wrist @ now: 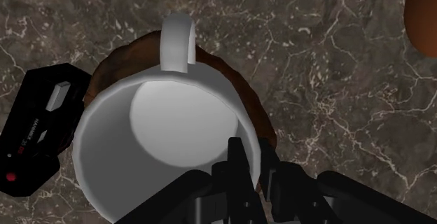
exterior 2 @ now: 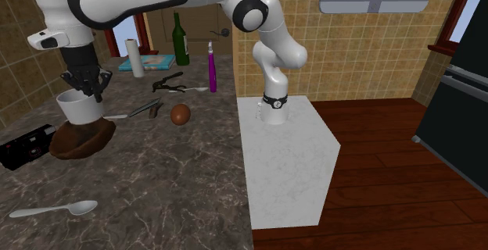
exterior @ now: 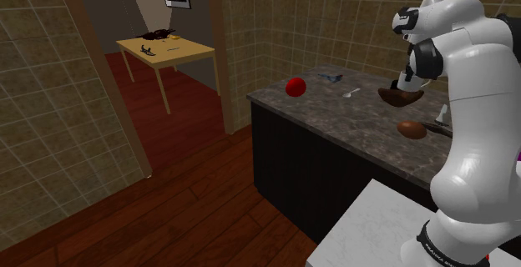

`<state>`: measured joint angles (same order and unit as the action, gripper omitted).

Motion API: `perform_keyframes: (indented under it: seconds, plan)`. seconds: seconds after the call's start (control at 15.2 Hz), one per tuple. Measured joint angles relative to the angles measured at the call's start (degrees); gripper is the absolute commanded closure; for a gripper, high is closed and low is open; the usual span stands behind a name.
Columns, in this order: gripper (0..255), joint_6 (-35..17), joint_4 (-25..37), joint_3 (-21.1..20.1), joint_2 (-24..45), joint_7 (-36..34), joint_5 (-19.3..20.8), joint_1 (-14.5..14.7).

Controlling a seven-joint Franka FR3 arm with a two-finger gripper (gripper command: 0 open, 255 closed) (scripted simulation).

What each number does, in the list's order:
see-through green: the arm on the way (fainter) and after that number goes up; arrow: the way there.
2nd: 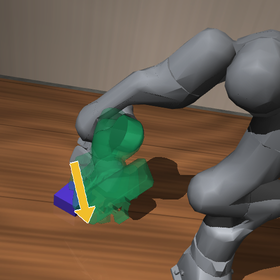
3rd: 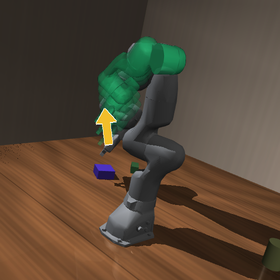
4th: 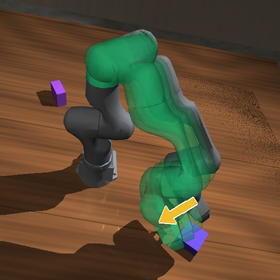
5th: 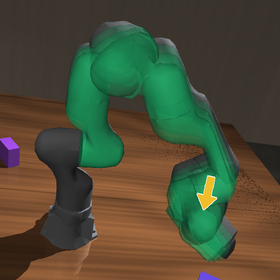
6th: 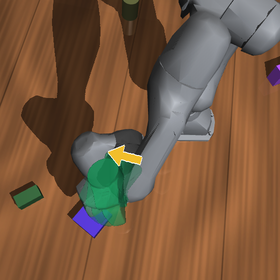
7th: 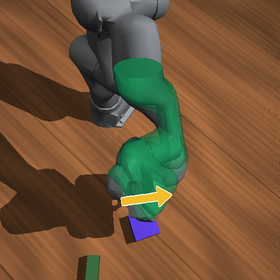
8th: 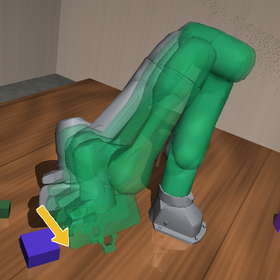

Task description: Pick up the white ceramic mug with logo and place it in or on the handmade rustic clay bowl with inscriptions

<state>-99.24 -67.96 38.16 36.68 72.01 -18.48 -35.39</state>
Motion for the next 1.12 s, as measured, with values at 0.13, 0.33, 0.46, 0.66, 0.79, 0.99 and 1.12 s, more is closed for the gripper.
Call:
perform_keyframes:
  seconds: [0.13, 0.33, 0.46, 0.66, 0.79, 0.99, 1.12]
  plan:
    - [255, -1.3, -1.3, 0.0, 0.0, 0.1, 0.0, 0.3]
    - [255, -1.7, -1.9, 0.0, -0.2, 0.1, 0.0, 0.5]
    - [255, -1.7, -2.0, 0.0, -0.2, 0.1, 0.0, 0.5]
    - [0, -1.8, -2.0, 0.0, -0.2, 0.1, 0.0, 0.5]
    - [0, -1.8, -2.0, 0.0, -0.2, 0.1, 0.0, 0.5]
    - [0, -0.8, -0.9, 0.0, 0.0, -0.1, 0.0, 0.4]
    - [0, 2.1, 1.9, 0.1, -0.4, -0.3, 0.3, -0.1]
